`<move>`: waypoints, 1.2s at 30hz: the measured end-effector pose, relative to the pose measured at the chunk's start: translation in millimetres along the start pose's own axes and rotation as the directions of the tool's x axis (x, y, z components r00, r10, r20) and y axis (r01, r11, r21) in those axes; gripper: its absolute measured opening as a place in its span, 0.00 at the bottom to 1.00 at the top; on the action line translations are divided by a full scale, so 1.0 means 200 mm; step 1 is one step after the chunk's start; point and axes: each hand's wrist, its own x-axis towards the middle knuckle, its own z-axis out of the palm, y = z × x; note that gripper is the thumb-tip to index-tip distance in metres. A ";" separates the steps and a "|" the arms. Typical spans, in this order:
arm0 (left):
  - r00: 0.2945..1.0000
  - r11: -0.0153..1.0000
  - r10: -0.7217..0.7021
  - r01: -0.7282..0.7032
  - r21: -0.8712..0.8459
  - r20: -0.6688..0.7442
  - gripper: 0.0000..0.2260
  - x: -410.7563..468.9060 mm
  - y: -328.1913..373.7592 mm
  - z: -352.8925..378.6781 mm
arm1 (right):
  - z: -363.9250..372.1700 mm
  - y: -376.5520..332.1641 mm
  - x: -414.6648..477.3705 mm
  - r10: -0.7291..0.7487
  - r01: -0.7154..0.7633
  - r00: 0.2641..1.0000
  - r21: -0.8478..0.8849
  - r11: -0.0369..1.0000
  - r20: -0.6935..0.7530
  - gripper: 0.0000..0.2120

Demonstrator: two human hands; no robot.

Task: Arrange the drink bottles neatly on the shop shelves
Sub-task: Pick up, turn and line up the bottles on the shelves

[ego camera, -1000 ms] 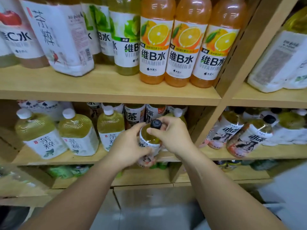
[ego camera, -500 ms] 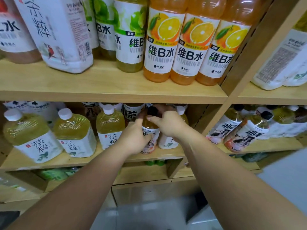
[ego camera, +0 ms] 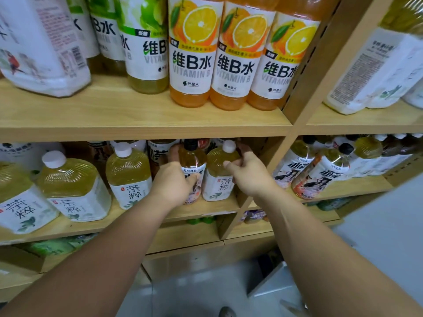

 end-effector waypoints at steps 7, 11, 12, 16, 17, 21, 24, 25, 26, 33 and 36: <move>0.999 0.998 0.044 -0.044 -0.039 -0.005 0.41 0.00 -0.02 0.01 | -0.03 -0.02 0.05 -0.061 0.061 0.998 0.132 0.989 -0.004 0.19; 1.000 0.996 0.030 -0.030 -0.084 -0.003 0.41 -0.01 -0.03 0.02 | 0.00 -0.04 0.07 -0.056 0.052 0.994 -0.049 0.997 -0.089 0.19; 1.000 0.995 0.030 -0.030 -0.090 -0.006 0.41 -0.01 -0.03 0.03 | 0.00 -0.04 0.07 -0.067 0.057 0.994 -0.110 0.992 -0.090 0.18; 1.000 0.995 0.015 -0.016 -0.100 -0.010 0.41 0.00 -0.04 0.04 | -0.01 -0.02 0.03 -0.080 0.057 0.993 -0.253 0.966 -0.085 0.14; 1.000 0.995 0.005 -0.006 -0.103 -0.007 0.41 0.00 -0.04 0.04 | -0.02 -0.02 0.01 -0.095 0.068 0.991 -0.265 0.962 -0.089 0.13; 0.999 0.991 -0.033 0.034 -0.133 0.007 0.43 -0.05 -0.04 0.04 | 0.00 -0.01 -0.11 -0.174 0.141 0.979 -0.255 0.957 -0.110 0.11; 1.000 0.994 0.010 -0.013 -0.110 -0.024 0.47 -0.14 -0.03 0.01 | 0.00 0.01 -0.20 -0.223 0.191 0.961 -0.194 0.962 -0.165 0.09; 0.997 0.994 0.044 -0.051 -0.100 -0.068 0.46 -0.18 -0.02 0.00 | -0.02 0.00 -0.22 -0.234 0.200 0.954 -0.183 0.963 -0.189 0.08; 0.990 0.991 0.078 -0.091 -0.101 -0.119 0.44 -0.21 -0.02 -0.02 | -0.04 -0.01 -0.24 -0.237 0.201 0.949 -0.180 0.963 -0.208 0.08; 0.943 0.934 0.327 -0.332 -0.129 -0.064 0.38 -0.41 0.16 -0.07 | -0.26 -0.13 -0.35 -0.266 0.254 0.951 -0.094 0.963 -0.155 0.10; 0.935 0.928 0.355 -0.350 -0.132 0.018 0.43 -0.46 0.24 -0.05 | -0.36 -0.18 -0.39 -0.290 0.292 0.950 -0.003 0.956 -0.117 0.08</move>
